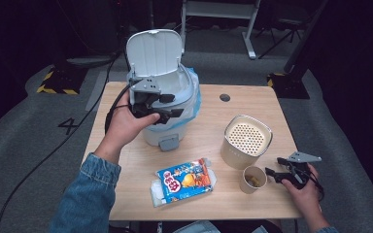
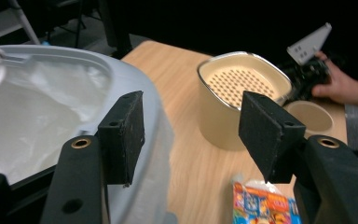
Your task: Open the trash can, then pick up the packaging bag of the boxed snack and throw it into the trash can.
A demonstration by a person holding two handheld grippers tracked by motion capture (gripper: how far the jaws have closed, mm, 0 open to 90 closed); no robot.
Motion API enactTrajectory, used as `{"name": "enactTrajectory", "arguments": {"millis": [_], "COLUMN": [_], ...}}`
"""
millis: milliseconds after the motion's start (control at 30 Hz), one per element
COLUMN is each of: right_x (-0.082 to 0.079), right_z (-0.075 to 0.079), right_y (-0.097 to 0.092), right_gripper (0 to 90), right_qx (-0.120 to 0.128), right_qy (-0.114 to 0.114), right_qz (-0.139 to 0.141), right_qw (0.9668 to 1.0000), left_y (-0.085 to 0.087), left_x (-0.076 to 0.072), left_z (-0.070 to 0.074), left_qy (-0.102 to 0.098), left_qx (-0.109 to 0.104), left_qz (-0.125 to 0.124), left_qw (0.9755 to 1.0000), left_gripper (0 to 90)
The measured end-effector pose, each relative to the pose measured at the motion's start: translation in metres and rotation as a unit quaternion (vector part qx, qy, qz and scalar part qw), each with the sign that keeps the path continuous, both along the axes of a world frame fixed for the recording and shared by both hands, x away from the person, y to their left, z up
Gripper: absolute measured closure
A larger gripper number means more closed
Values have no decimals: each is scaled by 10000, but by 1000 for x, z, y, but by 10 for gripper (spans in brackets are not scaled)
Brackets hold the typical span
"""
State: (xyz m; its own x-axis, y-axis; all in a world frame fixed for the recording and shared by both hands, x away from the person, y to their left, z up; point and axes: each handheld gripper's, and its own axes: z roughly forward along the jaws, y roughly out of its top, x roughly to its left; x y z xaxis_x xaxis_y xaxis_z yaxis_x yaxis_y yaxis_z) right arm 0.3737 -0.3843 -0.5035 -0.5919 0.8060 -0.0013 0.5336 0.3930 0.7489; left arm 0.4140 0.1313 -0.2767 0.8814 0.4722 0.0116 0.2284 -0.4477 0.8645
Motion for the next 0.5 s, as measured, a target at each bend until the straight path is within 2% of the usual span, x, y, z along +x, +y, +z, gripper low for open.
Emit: {"name": "enactTrajectory", "arguments": {"millis": [133,233,400,500], "right_x": [0,0,0,0], "right_z": [0,0,0,0], "right_y": [0,0,0,0], "right_gripper": [256,256,256,256], "right_qx": [0,-1,0,0], "right_qy": [-1,0,0,-1], "right_qz": [0,0,17,18], "right_qw": [10000,10000,10000,10000], "left_y": [-3,-6,-9,-9], "left_x": [-8,-18,-27,-29], "left_z": [-3,-12,-31,-48], "left_qy": [-19,-148,-46,82], "left_qx": [111,149,169,164], "left_qz": [-67,-207,-338,-279], "left_qw": [9999,9996,9993,9994], "left_gripper": [417,393,399,404]}}
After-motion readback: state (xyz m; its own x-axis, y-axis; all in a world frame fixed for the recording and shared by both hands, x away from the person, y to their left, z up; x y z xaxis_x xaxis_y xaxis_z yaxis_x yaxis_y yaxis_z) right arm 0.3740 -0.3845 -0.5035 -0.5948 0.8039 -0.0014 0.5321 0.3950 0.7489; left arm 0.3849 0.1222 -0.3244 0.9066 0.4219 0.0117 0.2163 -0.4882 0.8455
